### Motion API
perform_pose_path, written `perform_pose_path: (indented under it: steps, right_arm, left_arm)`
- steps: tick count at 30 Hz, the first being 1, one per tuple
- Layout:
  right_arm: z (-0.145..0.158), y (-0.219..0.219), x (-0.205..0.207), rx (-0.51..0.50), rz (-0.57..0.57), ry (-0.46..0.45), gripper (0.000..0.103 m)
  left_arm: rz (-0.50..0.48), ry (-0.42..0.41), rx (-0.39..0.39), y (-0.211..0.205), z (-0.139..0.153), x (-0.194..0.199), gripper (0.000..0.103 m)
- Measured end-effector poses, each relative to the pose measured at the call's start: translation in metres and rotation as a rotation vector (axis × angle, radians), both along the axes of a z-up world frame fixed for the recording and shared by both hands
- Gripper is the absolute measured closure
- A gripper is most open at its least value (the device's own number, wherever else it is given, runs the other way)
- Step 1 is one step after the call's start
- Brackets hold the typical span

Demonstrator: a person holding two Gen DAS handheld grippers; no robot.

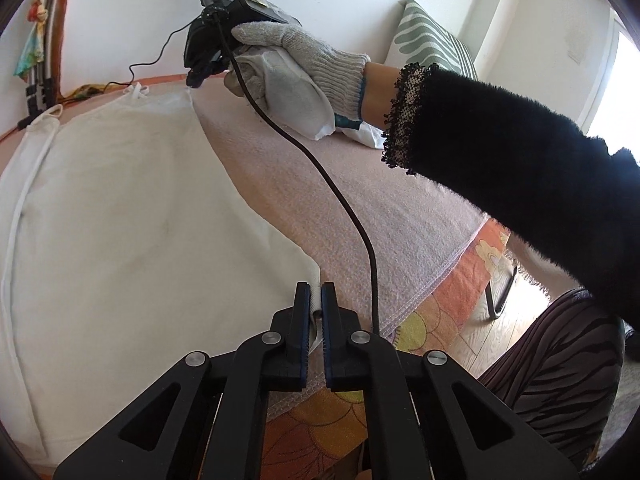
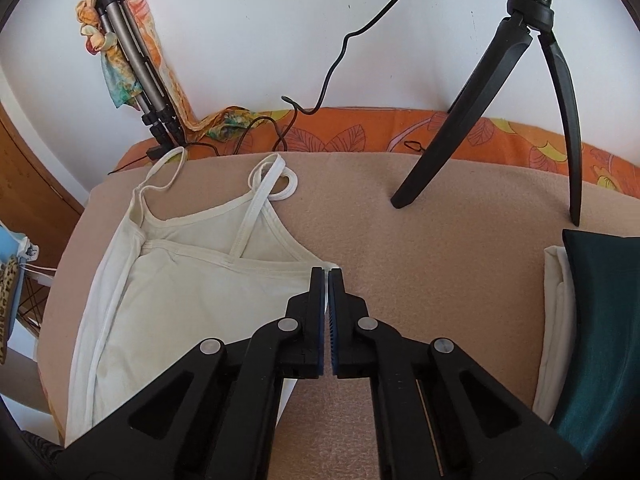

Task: Fold small clothes
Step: 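Grasp the other side edge with the right gripper and fold it inward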

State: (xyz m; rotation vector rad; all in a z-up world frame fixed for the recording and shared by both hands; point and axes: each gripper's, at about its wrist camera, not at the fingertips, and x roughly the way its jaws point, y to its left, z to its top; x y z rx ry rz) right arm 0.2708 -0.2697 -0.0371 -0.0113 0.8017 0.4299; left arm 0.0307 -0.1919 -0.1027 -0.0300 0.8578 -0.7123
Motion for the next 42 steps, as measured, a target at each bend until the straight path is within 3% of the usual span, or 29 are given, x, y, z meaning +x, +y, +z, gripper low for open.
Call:
perform_pose_path:
  steps: [3, 7, 9, 10, 11, 15, 16, 20, 24, 33, 42]
  right_arm:
    - [-0.005, 0.004, 0.002, -0.067, -0.024, 0.012, 0.101]
    - [-0.007, -0.008, 0.005, 0.039, -0.019, 0.078, 0.1]
    - [-0.011, -0.017, 0.008, 0.098, -0.027, 0.119, 0.085]
    - [-0.013, -0.022, 0.009, 0.122, -0.038, 0.132, 0.062]
    - [-0.016, -0.026, 0.009, 0.14, -0.053, 0.136, 0.051]
    - [-0.022, -0.026, 0.01, 0.147, -0.054, 0.137, 0.051]
    - [-0.023, -0.022, 0.01, 0.136, -0.05, 0.134, 0.056]
    - [-0.025, -0.003, 0.011, 0.097, -0.013, 0.141, 0.095]
    - [-0.017, 0.013, 0.008, 0.007, -0.026, 0.103, 0.098]
    - [0.014, 0.034, 0.001, -0.057, -0.072, 0.067, 0.099]
    - [0.038, 0.087, -0.007, -0.136, -0.055, 0.012, 0.099]
  left_arm:
    - [0.016, -0.003, -0.002, 0.004, 0.0, -0.001, 0.099]
    - [0.03, -0.009, -0.007, 0.008, 0.001, -0.002, 0.099]
    - [0.037, -0.003, -0.012, 0.01, -0.001, 0.0, 0.099]
    - [0.038, 0.002, -0.015, 0.01, -0.001, 0.0, 0.099]
    - [0.037, 0.003, -0.015, 0.01, -0.001, 0.0, 0.099]
    - [0.037, -0.004, -0.015, 0.009, 0.0, -0.001, 0.099]
    - [0.037, -0.004, -0.017, 0.009, 0.001, -0.001, 0.099]
    - [0.046, -0.006, -0.023, 0.013, 0.002, -0.002, 0.099]
    - [0.07, -0.008, -0.043, 0.022, 0.006, -0.004, 0.099]
    - [0.202, 0.005, -0.159, 0.065, 0.016, -0.011, 0.099]
    - [0.357, 0.003, -0.236, 0.113, 0.014, -0.019, 0.099]
